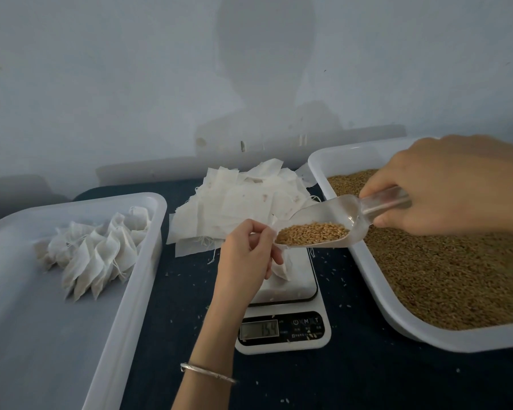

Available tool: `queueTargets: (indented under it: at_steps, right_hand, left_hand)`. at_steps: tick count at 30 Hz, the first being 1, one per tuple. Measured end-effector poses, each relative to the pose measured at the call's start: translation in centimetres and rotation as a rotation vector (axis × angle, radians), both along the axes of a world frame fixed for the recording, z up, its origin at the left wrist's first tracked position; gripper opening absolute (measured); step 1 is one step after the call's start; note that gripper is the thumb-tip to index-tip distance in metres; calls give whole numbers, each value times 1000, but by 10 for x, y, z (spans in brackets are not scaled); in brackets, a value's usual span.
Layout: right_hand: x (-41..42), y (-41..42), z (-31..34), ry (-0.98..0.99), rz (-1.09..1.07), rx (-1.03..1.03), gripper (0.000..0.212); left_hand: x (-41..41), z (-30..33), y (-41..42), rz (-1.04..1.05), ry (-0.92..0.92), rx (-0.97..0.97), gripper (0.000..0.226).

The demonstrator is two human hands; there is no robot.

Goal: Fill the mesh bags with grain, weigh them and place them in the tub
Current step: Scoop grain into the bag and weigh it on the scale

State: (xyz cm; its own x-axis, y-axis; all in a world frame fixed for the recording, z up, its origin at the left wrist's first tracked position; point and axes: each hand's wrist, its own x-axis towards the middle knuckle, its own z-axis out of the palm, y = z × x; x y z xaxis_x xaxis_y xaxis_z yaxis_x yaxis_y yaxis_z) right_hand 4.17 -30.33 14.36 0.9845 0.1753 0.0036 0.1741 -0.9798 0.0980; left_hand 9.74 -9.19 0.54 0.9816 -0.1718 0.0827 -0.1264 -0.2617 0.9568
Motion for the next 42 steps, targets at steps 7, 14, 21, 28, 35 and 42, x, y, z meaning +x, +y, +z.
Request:
queueTargets:
  at_steps: [7, 14, 21, 28, 35, 42]
  right_hand:
    - [-3, -3, -4, 22, -17, 88, 10]
    - [-8, -16, -19, 47, -61, 238, 20]
    - [-24, -24, -67, -105, -189, 742, 21]
    - [-33, -38, -121, -331, -400, 1014, 25]
    - [-30, -37, -132, -356, -450, 879, 26]
    - [-29, -37, -133, -351, -484, 738, 18]
  left_hand:
    - [0, 0, 1, 12, 10, -4, 14]
    - [2, -1, 4, 41, 6, -18, 14]
    - [-1, -11, 10, 148, -30, -59, 26]
    - [-6, -40, 44, 390, 139, -104, 47]
    - [-10, -52, 68, 409, 123, 45, 47]
    - [-11, -53, 79, 459, 105, 47, 44]
